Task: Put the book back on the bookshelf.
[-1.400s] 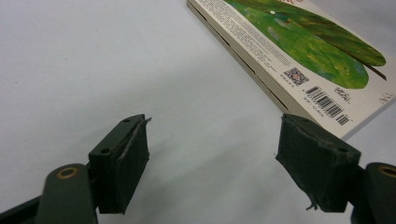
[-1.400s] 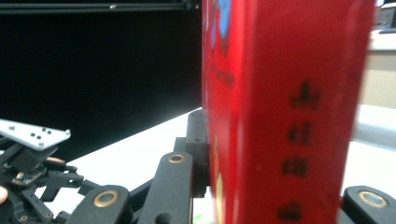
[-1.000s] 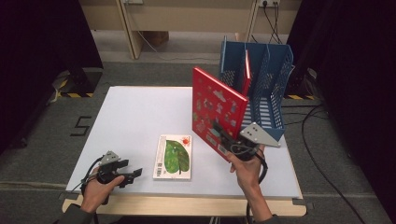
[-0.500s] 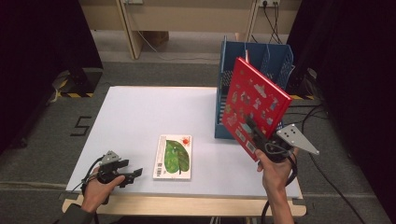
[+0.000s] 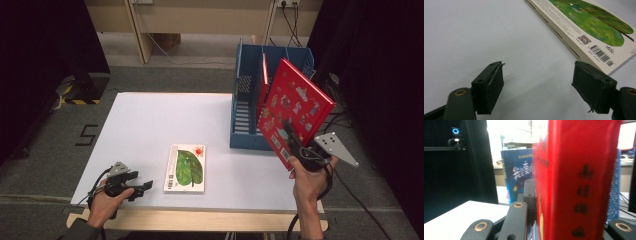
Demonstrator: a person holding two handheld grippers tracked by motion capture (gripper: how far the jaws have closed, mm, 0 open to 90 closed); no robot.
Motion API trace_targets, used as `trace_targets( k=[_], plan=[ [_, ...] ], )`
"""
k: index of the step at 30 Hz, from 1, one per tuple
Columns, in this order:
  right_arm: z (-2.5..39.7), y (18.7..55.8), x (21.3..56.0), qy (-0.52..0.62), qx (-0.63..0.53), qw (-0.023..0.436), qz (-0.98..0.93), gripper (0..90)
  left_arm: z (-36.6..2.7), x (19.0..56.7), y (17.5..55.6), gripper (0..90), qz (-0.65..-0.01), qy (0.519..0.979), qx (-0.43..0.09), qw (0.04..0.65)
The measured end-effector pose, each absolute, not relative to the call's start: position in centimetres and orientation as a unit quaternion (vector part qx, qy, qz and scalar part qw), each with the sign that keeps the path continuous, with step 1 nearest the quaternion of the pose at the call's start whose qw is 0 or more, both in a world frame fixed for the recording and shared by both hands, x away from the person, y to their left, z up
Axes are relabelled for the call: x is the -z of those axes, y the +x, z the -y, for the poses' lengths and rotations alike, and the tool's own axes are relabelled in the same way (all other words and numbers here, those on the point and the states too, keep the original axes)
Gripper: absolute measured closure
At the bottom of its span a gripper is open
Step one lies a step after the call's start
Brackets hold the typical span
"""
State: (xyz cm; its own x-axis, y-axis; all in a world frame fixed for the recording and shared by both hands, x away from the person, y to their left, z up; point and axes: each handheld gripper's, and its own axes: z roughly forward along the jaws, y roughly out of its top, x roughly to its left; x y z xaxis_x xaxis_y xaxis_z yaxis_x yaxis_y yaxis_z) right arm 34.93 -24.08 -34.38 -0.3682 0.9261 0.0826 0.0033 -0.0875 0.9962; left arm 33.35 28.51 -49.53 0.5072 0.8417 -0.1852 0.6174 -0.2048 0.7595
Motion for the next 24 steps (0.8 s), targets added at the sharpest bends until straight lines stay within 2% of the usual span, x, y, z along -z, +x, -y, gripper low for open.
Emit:
trace_targets(
  k=[8,24],
  plan=[
    [24.5,37.0,34.8,0.441,-0.582,0.401,-0.552,79.4,-28.4,49.6,33.4,24.0,-0.478,0.765,-0.134,0.411],
    [23.6,44.5,35.0,0.479,-0.544,0.417,-0.549,79.4,-28.6,49.6,33.5,24.0,-0.48,0.763,-0.133,0.411]
  ],
)
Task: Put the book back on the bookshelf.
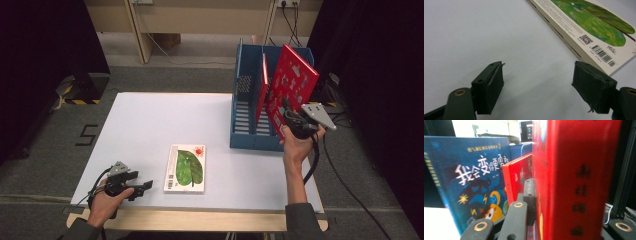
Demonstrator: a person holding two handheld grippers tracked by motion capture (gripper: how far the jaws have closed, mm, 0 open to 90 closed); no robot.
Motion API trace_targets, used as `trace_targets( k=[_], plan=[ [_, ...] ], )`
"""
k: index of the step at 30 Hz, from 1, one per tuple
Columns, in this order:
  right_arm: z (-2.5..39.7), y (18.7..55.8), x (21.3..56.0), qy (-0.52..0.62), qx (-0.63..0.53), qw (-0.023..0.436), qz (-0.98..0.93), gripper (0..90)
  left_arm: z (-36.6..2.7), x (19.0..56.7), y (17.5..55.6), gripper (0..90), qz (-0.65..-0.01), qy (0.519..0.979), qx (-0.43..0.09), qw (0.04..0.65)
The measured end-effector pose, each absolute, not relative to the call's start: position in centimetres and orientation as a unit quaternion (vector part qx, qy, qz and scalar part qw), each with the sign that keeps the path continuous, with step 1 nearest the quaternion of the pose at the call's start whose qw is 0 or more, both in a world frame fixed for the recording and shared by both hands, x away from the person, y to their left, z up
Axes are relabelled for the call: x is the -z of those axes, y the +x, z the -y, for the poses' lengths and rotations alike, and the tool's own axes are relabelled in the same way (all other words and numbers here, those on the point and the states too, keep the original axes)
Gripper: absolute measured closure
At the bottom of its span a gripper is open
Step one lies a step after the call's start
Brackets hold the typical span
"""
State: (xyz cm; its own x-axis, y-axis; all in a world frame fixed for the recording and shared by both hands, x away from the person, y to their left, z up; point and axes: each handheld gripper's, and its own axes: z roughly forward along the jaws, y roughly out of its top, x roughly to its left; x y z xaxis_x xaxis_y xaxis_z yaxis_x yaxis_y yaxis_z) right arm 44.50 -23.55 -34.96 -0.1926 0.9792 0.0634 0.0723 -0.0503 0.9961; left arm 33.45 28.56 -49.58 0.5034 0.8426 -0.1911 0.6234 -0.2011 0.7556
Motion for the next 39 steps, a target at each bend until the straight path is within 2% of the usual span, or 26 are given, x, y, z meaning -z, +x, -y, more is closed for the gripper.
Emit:
trace_targets(
  k=[9,20,39],
  plan=[
    [22.3,48.7,35.6,0.505,-0.53,0.405,-0.548,79.3,-28.6,49.6,33.4,24.0,-0.48,0.762,-0.134,0.414],
    [21.7,52.1,36.7,0.523,-0.512,0.396,-0.554,79.3,-28.5,49.6,33.4,24.0,-0.479,0.762,-0.133,0.415],
    [21.0,54.7,38.2,0.54,-0.491,0.378,-0.569,78.4,-28.4,49.6,33.4,24.2,-0.477,0.763,-0.132,0.417]
  ],
)
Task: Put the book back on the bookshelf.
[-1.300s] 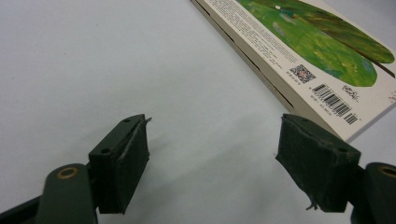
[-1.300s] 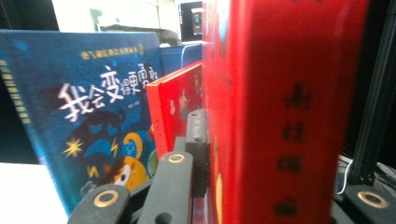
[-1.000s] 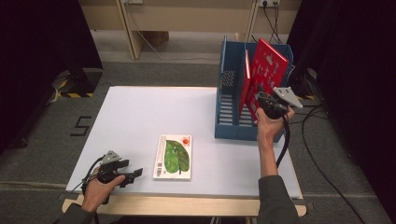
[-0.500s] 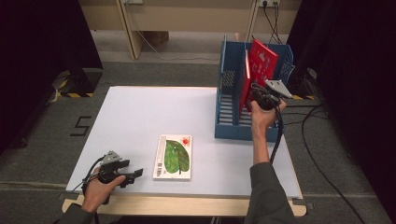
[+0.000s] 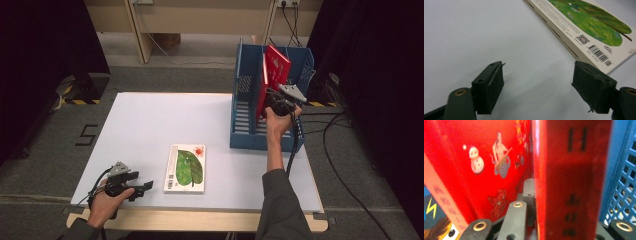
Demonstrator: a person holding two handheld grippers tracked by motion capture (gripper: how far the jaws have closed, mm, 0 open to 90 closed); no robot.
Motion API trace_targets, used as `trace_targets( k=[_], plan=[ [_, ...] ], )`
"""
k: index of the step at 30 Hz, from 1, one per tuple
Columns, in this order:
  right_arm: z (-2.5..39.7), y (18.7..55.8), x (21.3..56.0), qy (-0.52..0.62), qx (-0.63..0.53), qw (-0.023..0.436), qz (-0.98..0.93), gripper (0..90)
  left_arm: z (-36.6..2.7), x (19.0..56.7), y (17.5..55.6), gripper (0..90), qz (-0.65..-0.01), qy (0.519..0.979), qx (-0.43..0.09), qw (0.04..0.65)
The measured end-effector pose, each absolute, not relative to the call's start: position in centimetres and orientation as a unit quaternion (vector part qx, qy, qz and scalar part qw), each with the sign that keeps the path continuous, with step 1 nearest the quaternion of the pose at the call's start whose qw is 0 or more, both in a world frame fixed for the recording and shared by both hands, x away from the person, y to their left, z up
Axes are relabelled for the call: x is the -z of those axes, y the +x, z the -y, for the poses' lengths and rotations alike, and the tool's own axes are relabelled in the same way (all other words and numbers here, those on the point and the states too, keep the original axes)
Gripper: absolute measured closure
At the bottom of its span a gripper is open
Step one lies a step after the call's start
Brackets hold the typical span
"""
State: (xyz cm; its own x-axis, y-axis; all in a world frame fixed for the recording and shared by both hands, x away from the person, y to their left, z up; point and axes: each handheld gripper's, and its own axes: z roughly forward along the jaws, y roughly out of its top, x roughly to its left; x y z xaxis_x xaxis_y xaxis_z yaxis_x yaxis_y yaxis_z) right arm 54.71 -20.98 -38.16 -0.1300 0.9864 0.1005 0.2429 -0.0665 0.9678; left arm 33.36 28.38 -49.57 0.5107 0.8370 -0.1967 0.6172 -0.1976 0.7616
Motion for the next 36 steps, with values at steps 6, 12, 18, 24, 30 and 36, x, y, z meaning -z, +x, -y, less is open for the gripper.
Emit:
trace_targets(
  k=[6,12,18,24,30,36],
  plan=[
    [20.9,55.0,38.4,0.549,-0.484,0.365,-0.576,77.0,-28.4,49.6,33.4,24.3,-0.477,0.763,-0.132,0.416],
    [20.7,55.2,38.8,0.56,-0.469,0.355,-0.584,77.0,-28.4,49.6,33.3,24.4,-0.476,0.763,-0.131,0.417],
    [20.6,55.0,38.6,0.564,-0.454,0.351,-0.594,76.5,-28.4,49.6,33.3,24.4,-0.477,0.762,-0.132,0.417],
    [20.4,54.3,38.5,0.563,-0.449,0.337,-0.606,73.9,-28.4,49.5,33.3,24.4,-0.477,0.763,-0.134,0.416],
    [20.7,53.0,38.5,0.557,-0.462,0.329,-0.606,71.2,-28.5,49.5,33.3,24.4,-0.478,0.762,-0.134,0.416],
    [21.3,51.3,38.7,0.546,-0.476,0.319,-0.611,68.3,-28.5,49.5,33.4,24.3,-0.478,0.763,-0.135,0.415]
  ],
)
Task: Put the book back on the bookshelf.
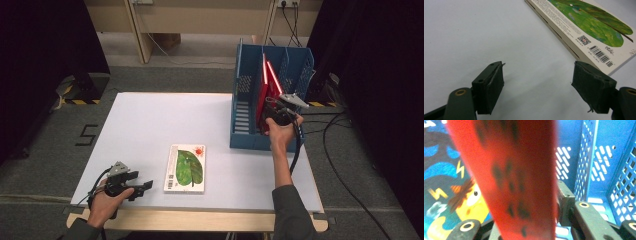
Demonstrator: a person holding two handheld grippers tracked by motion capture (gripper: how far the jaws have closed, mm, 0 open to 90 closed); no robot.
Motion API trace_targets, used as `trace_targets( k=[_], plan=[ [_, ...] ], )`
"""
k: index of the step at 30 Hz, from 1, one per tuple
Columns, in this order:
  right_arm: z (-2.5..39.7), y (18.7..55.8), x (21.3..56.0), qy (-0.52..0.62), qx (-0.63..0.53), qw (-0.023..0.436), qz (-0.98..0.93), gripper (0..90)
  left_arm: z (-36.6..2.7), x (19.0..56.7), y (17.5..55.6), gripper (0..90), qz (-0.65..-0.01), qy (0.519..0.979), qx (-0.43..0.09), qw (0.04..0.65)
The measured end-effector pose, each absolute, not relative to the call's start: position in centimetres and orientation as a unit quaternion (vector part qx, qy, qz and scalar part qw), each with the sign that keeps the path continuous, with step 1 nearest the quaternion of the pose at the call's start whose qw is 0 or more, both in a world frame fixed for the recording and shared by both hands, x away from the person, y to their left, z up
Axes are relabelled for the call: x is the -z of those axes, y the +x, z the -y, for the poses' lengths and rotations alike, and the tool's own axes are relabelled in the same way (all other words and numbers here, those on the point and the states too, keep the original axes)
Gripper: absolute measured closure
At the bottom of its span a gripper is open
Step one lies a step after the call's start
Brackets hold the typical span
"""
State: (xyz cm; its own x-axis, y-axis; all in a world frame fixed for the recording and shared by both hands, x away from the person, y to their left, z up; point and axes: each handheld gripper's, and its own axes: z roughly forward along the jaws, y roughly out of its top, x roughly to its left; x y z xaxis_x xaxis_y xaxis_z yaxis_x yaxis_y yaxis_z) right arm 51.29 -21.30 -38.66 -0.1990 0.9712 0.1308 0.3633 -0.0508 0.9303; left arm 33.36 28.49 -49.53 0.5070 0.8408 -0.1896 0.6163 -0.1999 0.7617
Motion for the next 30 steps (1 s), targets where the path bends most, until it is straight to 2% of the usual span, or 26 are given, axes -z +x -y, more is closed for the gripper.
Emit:
trace_targets(
  k=[18,25,30],
  plan=[
    [23.0,45.6,38.5,0.503,-0.489,0.307,-0.643,69.1,-28.5,49.5,33.4,24.3,-0.479,0.763,-0.134,0.413],
    [23.2,45.0,39.0,0.49,-0.484,0.314,-0.653,76.0,-28.5,49.6,33.4,24.3,-0.482,0.761,-0.134,0.413],
    [22.7,45.7,39.2,0.486,-0.491,0.31,-0.653,75.4,-28.5,49.6,33.4,24.3,-0.481,0.761,-0.134,0.413]
  ],
)
